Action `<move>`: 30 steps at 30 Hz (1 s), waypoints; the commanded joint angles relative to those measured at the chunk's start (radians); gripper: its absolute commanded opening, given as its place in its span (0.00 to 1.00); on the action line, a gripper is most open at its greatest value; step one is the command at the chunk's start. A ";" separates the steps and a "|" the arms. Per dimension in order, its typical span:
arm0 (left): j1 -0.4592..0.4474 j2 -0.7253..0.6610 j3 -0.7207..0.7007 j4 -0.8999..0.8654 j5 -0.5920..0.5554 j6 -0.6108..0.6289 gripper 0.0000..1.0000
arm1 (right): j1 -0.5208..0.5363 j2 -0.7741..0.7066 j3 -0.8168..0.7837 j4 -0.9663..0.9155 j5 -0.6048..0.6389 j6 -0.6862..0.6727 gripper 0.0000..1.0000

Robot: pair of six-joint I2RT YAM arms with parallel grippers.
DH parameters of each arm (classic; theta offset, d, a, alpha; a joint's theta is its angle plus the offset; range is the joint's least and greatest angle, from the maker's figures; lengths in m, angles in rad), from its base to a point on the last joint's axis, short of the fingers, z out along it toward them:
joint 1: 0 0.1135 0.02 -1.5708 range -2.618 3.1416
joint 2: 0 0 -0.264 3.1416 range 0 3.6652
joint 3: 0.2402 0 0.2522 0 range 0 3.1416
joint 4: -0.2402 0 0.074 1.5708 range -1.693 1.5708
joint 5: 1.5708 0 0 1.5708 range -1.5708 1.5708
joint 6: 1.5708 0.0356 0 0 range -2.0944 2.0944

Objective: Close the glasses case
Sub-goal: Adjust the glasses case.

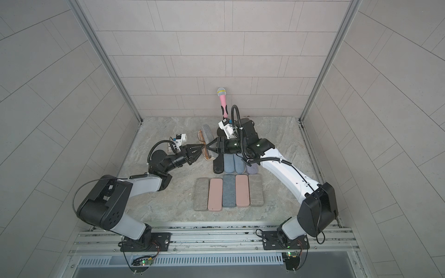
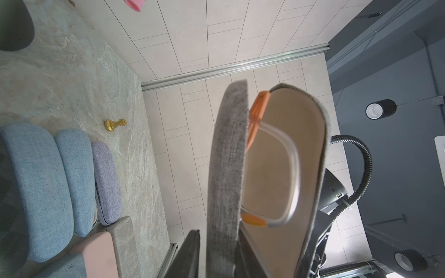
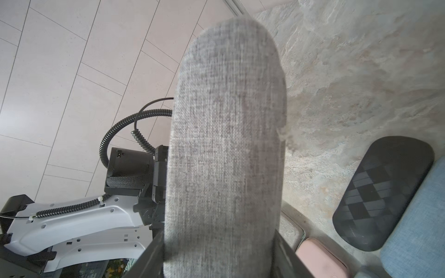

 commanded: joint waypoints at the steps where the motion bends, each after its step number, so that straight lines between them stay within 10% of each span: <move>1: -0.004 0.015 -0.005 0.043 0.017 -0.012 0.28 | -0.007 -0.051 0.002 0.119 -0.038 0.037 0.24; 19: -0.004 0.070 -0.021 0.043 0.025 -0.021 0.30 | -0.020 -0.051 -0.032 0.152 -0.052 0.038 0.24; 30: -0.002 0.078 -0.029 0.045 0.035 -0.024 0.60 | -0.024 -0.001 -0.084 0.134 -0.003 -0.004 0.23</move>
